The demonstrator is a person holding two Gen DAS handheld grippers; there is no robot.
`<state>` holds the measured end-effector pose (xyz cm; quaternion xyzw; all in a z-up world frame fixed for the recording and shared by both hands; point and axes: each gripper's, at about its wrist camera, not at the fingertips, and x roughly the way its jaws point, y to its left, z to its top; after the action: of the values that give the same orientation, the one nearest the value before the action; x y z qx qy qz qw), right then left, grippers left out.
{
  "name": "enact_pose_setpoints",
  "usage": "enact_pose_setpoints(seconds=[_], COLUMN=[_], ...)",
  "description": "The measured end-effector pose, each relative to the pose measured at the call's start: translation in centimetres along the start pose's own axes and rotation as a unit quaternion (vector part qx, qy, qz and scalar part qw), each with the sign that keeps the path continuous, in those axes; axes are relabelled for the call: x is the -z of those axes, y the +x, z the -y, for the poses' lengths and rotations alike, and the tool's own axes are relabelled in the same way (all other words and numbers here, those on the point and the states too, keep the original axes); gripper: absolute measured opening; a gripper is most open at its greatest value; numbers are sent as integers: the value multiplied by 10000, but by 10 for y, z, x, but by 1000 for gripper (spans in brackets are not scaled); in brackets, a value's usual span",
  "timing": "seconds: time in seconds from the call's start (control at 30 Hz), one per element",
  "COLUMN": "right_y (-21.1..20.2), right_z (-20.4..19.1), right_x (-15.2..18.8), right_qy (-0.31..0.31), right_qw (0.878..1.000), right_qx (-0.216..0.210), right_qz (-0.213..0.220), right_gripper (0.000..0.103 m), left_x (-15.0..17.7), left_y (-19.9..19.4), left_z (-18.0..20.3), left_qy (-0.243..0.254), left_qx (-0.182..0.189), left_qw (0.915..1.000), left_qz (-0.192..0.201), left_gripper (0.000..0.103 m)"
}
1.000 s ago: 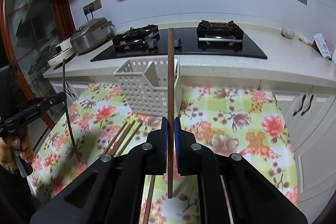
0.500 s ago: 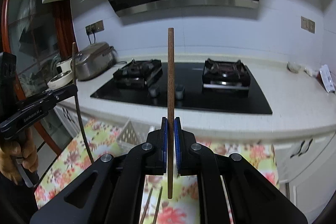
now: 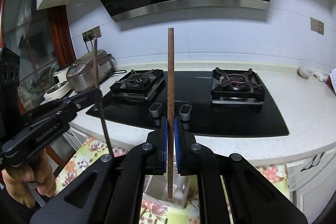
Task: Organize utensils
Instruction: 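Lift the chopsticks upright and carry them over the caddy with both tools, then drop the chopsticks into the caddy by opening both tools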
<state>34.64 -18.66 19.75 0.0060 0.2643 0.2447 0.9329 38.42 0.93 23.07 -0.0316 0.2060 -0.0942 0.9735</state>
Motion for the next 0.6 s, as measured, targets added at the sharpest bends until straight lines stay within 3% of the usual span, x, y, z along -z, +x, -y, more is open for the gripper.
enact_pose_setpoints(seconds=[0.33, 0.6], right_y=[41, 62], right_z=[-6, -3], right_x=[18, 41], right_qy=[12, 91], right_qw=[9997, 9988], right_qx=[15, 10], right_qz=[-242, -477], right_gripper=[9, 9], left_x=[35, 70], left_y=[38, 62], left_z=[-13, -24], left_qy=[-476, -966], left_qx=[-26, -133], left_qw=[9988, 9943], left_qz=[-117, -434], left_gripper=[5, 5])
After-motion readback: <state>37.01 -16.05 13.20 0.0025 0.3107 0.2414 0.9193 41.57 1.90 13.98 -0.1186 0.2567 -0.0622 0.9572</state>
